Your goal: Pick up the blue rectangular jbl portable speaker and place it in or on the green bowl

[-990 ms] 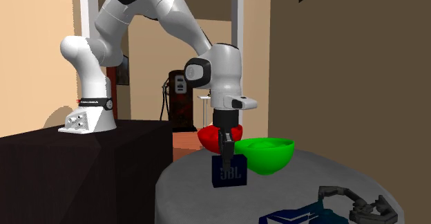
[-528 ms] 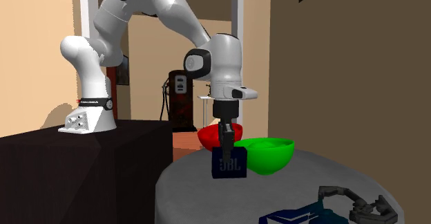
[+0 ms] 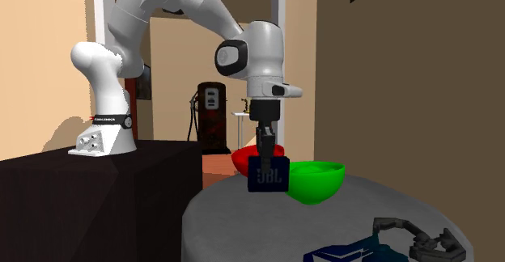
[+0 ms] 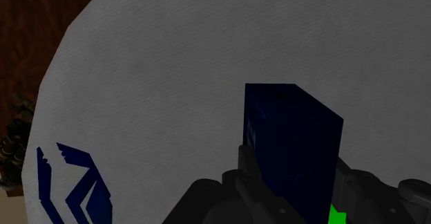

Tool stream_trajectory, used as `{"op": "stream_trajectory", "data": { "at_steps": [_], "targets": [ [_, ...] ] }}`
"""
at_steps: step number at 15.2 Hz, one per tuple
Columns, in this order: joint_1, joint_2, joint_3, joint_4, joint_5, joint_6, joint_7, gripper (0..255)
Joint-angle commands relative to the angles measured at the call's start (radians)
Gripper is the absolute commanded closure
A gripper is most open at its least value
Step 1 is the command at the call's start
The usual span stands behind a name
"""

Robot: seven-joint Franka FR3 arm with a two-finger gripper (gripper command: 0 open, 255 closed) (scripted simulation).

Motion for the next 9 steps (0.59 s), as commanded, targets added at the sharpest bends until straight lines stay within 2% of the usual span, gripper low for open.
{"op": "stream_trajectory", "data": {
  "at_steps": [1, 9],
  "targets": [
    [0.003, -0.024, -0.004, -0.006, -0.005, -0.018, 0.003, 255],
    [0.014, -0.104, -0.019, -0.009, -0.025, -0.094, 0.015, 255]
  ]
}}
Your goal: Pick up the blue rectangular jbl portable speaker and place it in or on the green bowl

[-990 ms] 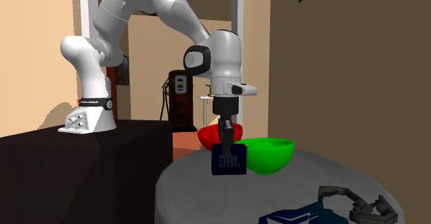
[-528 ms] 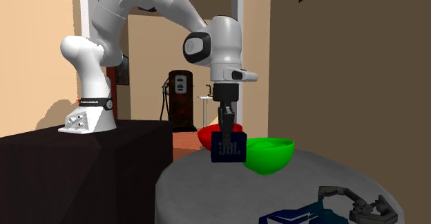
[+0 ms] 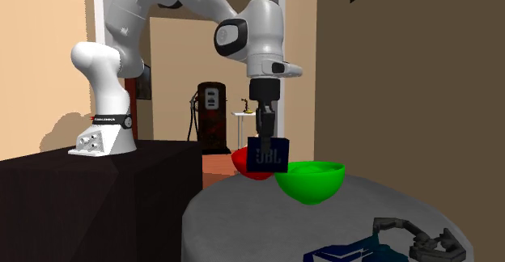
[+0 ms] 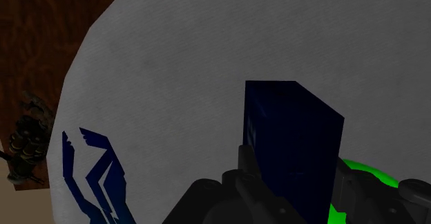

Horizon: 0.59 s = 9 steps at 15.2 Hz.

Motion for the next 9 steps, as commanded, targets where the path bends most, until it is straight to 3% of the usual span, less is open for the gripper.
{"op": "stream_trajectory", "data": {
  "at_steps": [1, 9],
  "targets": [
    [0.003, -0.019, -0.003, 0.000, -0.005, -0.018, 0.004, 255],
    [0.011, -0.089, -0.014, 0.013, -0.024, -0.101, 0.016, 255]
  ]
}}
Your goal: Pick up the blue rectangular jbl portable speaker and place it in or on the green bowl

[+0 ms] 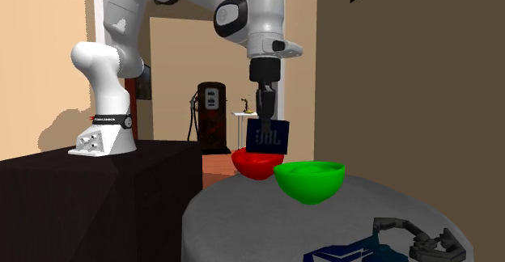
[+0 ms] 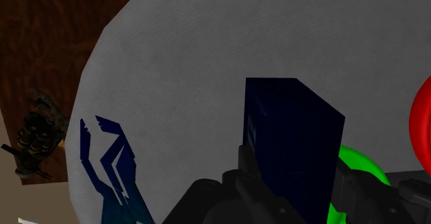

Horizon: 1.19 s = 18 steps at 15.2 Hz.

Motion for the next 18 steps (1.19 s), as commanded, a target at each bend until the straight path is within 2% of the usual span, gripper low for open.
{"op": "stream_trajectory", "data": {
  "at_steps": [1, 6, 13, 18],
  "targets": [
    [0.002, -0.017, -0.003, 0.002, -0.005, -0.018, 0.002, 255],
    [0.054, 0.064, 0.023, 0.164, -0.006, -0.099, 0.092, 255],
    [0.113, 0.210, 0.051, 0.443, -0.007, -0.232, 0.198, 255],
    [0.111, 0.240, 0.055, 0.424, -0.003, -0.182, 0.195, 255]
  ]
}}
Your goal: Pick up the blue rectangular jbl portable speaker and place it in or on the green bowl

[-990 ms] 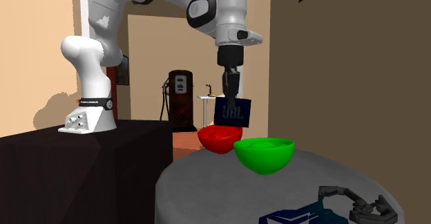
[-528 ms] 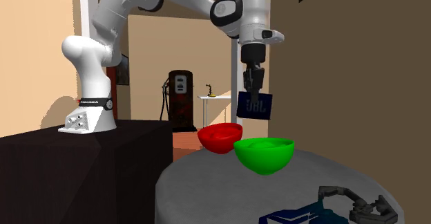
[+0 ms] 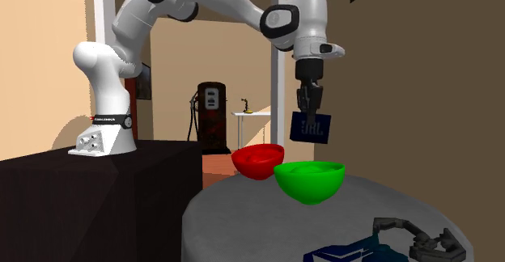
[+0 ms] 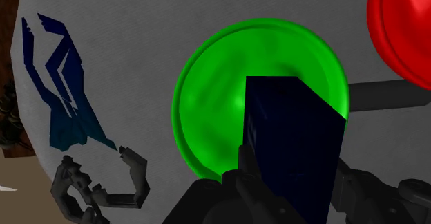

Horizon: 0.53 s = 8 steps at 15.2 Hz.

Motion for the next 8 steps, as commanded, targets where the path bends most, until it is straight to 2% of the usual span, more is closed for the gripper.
{"op": "stream_trajectory", "data": {
  "at_steps": [1, 8],
  "targets": [
    [-0.001, 0.016, 0.001, 0.000, 0.002, 0.017, -0.001, 255],
    [-0.004, 0.067, 0.007, -0.014, 0.009, 0.081, -0.005, 255]
  ]
}}
